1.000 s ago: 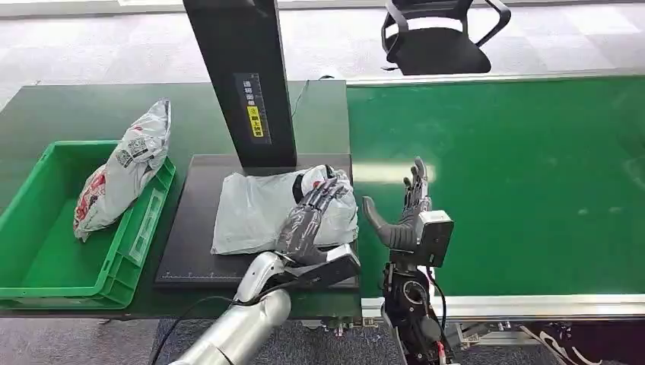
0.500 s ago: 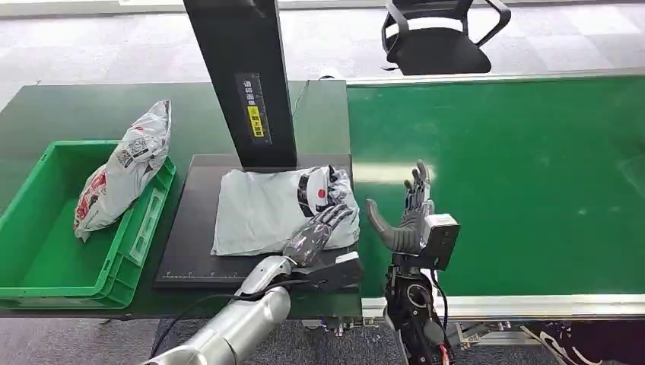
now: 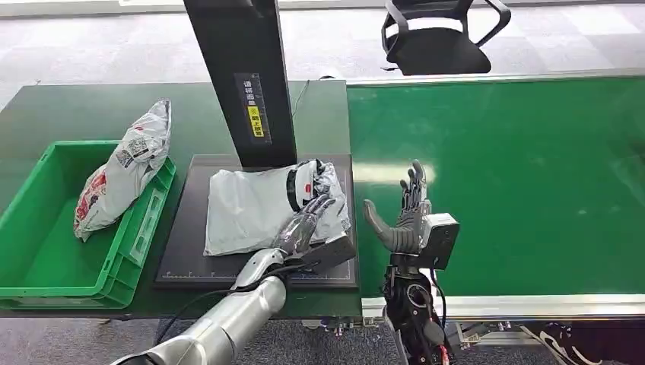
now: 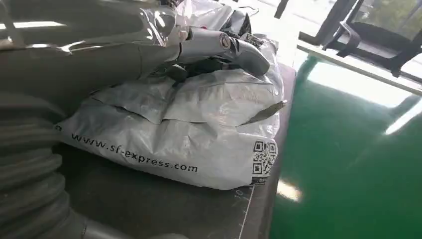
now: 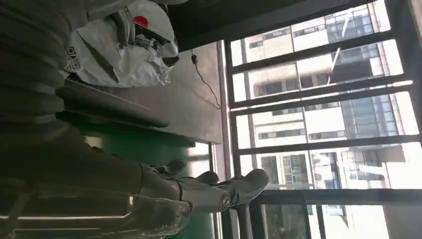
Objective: Moved the parcel from conveyor to table for the left to box.
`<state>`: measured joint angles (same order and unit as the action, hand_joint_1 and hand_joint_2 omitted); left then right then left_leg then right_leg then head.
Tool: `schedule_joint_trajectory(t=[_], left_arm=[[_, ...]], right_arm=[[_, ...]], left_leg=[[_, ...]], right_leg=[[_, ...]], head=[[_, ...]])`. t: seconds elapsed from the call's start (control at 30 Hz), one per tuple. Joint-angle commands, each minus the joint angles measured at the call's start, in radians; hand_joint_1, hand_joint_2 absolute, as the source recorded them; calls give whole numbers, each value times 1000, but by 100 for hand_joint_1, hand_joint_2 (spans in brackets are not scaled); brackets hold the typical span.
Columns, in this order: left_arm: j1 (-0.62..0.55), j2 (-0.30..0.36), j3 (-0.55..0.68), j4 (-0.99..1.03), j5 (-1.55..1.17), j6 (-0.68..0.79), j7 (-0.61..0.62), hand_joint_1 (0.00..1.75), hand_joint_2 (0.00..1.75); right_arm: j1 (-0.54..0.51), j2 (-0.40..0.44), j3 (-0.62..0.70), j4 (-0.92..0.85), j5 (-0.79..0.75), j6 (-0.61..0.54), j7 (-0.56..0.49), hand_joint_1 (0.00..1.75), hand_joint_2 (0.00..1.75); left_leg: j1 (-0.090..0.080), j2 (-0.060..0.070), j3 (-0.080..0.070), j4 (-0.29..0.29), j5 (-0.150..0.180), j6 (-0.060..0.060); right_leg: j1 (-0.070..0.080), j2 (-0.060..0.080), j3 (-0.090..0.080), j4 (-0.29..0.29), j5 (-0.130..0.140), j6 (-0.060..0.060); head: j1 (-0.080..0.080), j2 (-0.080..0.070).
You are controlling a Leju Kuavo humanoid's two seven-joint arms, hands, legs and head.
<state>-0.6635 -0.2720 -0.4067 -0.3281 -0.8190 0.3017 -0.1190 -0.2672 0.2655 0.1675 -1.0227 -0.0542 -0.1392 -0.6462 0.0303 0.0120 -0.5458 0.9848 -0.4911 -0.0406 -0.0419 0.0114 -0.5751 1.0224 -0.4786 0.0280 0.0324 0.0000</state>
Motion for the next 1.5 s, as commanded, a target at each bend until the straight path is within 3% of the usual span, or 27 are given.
schedule_joint_trajectory(t=[0.03,0.07,0.1,0.27,0.33,1.03,1.07,1.1,1.13,1.17,1.5], left_arm=[[-4,-1,17,83,-11,-19,30,79,175],[-4,-1,17,83,-11,-19,30,79,175],[-3,0,15,84,-15,-23,35,129,175],[20,0,3,83,-31,-46,37,143,175],[35,-4,-8,84,-45,-51,38,157,175],[61,-11,-16,72,-71,14,8,166,175],[61,-14,-19,71,-80,27,6,155,175],[60,-14,-22,70,-88,36,11,134,175],[60,-14,-21,69,-89,43,12,49,175],[58,-12,-11,66,-86,60,8,0,175],[5,27,114,7,-3,171,-133,0,175]], right_arm=[[-18,-13,17,12,-6,5,4,0,175],[-18,-13,17,12,-6,5,4,0,175],[-17,-11,18,11,-7,8,5,0,175],[-15,-9,24,-14,-24,44,16,0,175],[-7,-11,27,-37,-32,59,21,0,175],[12,-23,36,-71,-41,75,29,0,175],[15,-24,35,-74,-43,75,30,0,175],[16,-25,34,-76,-44,76,30,0,175],[17,-26,34,-76,-45,76,30,0,175],[17,-26,33,-76,-45,77,30,0,175],[29,-31,20,-82,-44,74,33,0,175]], left_leg=[[0,0,1,-1,1,3],[0,0,0,-1,1,2],[0,0,1,0,0,2],[0,-1,2,-1,1,2],[0,-1,3,-2,1,3],[0,-1,6,-3,1,3],[0,-1,6,-3,1,3],[0,-2,6,-2,0,2],[0,-2,6,-3,1,3],[0,-2,5,-2,1,3],[1,-2,3,0,1,3]], right_leg=[[1,-1,1,-2,1,-3],[1,-1,0,-1,1,-3],[0,0,1,-1,1,-2],[1,0,2,-2,1,-2],[1,0,3,-2,1,-3],[1,-1,7,-3,1,-3],[0,-1,7,-3,1,-3],[0,-1,7,-2,0,-2],[1,-2,6,-3,1,-3],[1,-2,6,-3,1,-3],[1,-2,4,-1,1,-3]], head=[[0,0],[0,0],[0,0],[0,0],[0,0],[0,0],[0,0],[0,0],[0,0],[0,0],[0,0]])
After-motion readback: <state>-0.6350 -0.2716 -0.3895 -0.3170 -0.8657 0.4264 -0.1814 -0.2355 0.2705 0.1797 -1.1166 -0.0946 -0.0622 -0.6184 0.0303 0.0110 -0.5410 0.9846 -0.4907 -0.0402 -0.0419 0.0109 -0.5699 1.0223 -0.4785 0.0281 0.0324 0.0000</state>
